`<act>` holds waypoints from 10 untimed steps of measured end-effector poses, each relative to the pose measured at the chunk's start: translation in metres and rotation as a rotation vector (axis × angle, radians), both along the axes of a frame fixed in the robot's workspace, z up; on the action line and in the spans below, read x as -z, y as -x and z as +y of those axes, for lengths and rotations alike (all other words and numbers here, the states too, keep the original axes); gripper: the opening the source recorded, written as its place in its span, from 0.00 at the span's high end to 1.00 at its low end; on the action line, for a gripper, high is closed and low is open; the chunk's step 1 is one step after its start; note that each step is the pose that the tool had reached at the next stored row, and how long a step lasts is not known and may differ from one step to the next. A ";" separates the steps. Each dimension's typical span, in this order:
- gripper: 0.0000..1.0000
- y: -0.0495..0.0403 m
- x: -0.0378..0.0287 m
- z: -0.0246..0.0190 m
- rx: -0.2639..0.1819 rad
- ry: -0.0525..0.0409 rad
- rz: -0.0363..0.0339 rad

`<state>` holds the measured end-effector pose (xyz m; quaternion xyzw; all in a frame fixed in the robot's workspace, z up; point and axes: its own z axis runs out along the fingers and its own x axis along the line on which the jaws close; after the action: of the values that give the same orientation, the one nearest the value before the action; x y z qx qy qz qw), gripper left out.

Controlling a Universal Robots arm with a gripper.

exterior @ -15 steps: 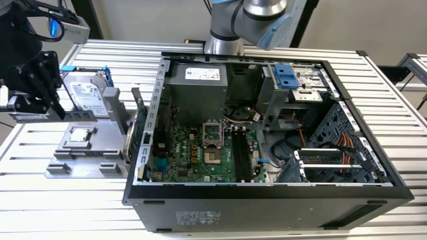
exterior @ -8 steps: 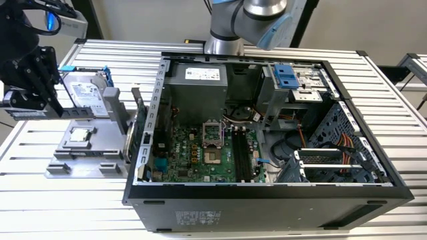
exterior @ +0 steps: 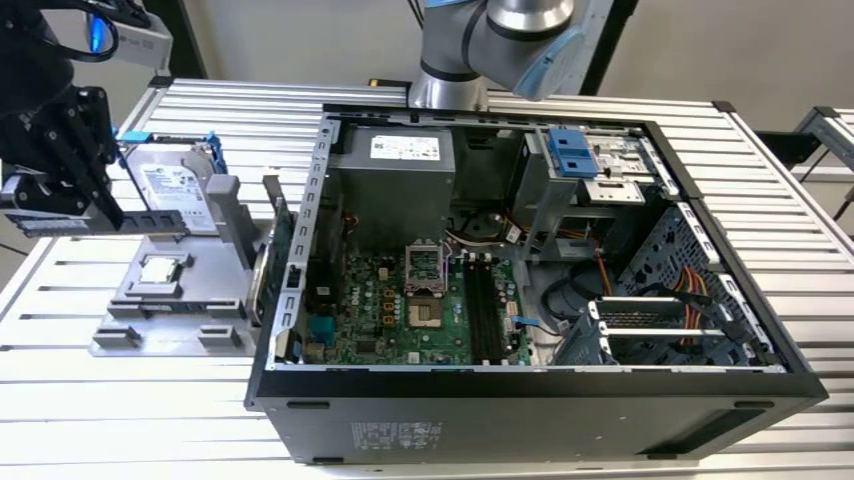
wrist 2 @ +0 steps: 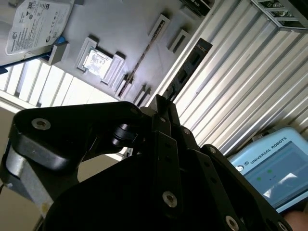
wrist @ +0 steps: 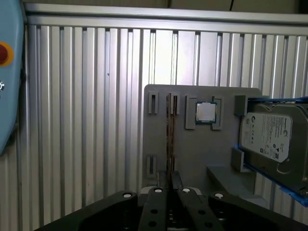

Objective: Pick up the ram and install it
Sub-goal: 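Pick up the ram and move it above insertion slot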

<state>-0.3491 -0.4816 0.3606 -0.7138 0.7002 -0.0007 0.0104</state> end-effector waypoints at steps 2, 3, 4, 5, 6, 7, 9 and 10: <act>1.00 0.0000 -0.0001 0.0000 0.000 0.0000 0.0000; 1.00 0.0000 -0.0002 0.0000 0.000 0.0000 0.0000; 1.00 0.0000 -0.0003 0.0000 0.000 0.0000 0.0000; 1.00 -0.0002 -0.0003 0.0000 0.000 0.0001 0.0001; 1.00 -0.0007 -0.0005 0.0000 0.000 0.0002 0.0003; 1.00 -0.0015 -0.0004 0.0000 0.000 0.0001 0.0002; 1.00 -0.0033 -0.0003 0.0000 0.000 0.0001 0.0001; 1.00 -0.0047 -0.0003 0.0000 0.000 0.0000 0.0000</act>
<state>-0.3444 -0.4816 0.3609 -0.7138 0.7002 -0.0007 0.0104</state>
